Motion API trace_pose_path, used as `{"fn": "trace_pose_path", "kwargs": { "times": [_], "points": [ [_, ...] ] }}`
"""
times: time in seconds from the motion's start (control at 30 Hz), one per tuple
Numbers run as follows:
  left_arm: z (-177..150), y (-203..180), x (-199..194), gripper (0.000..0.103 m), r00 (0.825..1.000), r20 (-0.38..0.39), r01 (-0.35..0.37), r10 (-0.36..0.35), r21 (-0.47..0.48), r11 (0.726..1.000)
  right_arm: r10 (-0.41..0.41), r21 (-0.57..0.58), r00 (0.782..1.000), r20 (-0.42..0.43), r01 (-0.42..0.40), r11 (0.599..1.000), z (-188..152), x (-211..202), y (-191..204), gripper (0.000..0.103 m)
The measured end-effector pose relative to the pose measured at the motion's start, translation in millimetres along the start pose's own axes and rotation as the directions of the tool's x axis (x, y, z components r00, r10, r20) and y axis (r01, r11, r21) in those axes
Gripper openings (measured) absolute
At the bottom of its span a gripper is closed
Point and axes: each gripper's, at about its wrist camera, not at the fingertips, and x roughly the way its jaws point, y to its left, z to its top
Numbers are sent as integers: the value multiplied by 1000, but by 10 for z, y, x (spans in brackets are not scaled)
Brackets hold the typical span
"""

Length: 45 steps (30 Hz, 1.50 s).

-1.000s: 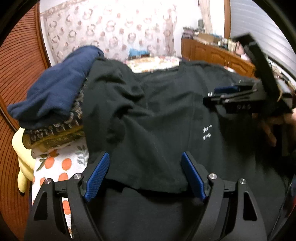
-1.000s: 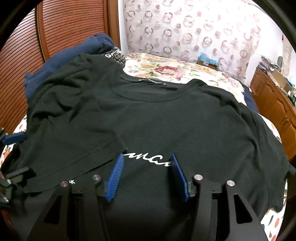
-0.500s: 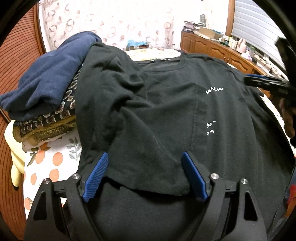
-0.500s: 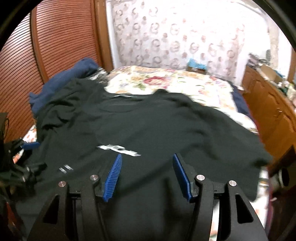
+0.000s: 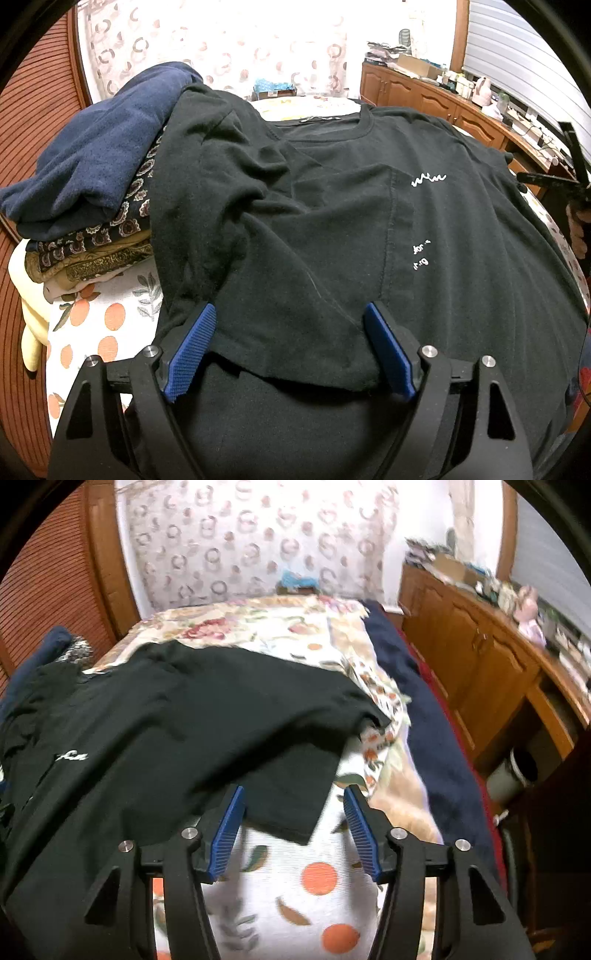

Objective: Fold small clothes

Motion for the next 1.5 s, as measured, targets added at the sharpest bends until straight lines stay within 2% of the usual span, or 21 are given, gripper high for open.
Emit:
{"fn": "trace_pose_path", "kwargs": {
  "times": [0.1,0.2,0.27,0.4,0.43,0.53,0.7,0.93,1.03,1.13,1.3,1.5],
  "points": [
    [0,1,1,84,1000,0,0,0,0,1000,8,23,1000,-7,-8,1000,-13,52,-12,56],
    [0,1,0,84,1000,0,0,0,0,1000,-22,-19,1000,-3,22,1000,22,72,89,54],
    [-1,2,-1,84,1000,0,1,-1,-1,1000,-25,-76,1000,4,25,997,65,71,161,45],
    [0,1,1,84,1000,-1,1,-1,-1,1000,11,-110,1000,-8,-12,994,82,57,214,27],
    [0,2,2,84,1000,-1,1,-1,-1,1000,18,-122,1000,-7,-18,992,79,51,213,13],
    [1,1,2,84,1000,-1,-1,1,0,1000,-15,-149,1000,5,15,989,53,58,179,6],
    [0,4,3,84,1000,-1,0,0,0,1000,-20,-139,997,70,30,990,-26,-158,82,5],
    [-2,8,2,84,1000,-2,1,-1,-1,1000,11,-81,993,122,-2,997,-102,-329,-67,5],
    [9,-10,7,84,1000,-2,1,-1,0,1000,37,-61,988,150,-29,998,-76,-356,-5,5],
    [11,-16,11,84,1000,0,2,-2,1,1000,79,-73,978,194,-65,995,-30,-452,129,5],
    [4,-60,-116,84,999,35,-2,2,1,1000,178,-169,953,246,-139,976,35,-659,589,5],
    [18,-222,-492,84,990,136,32,-30,-16,999,325,-302,921,216,-254,919,-95,-749,1219,5]
  ]
}}
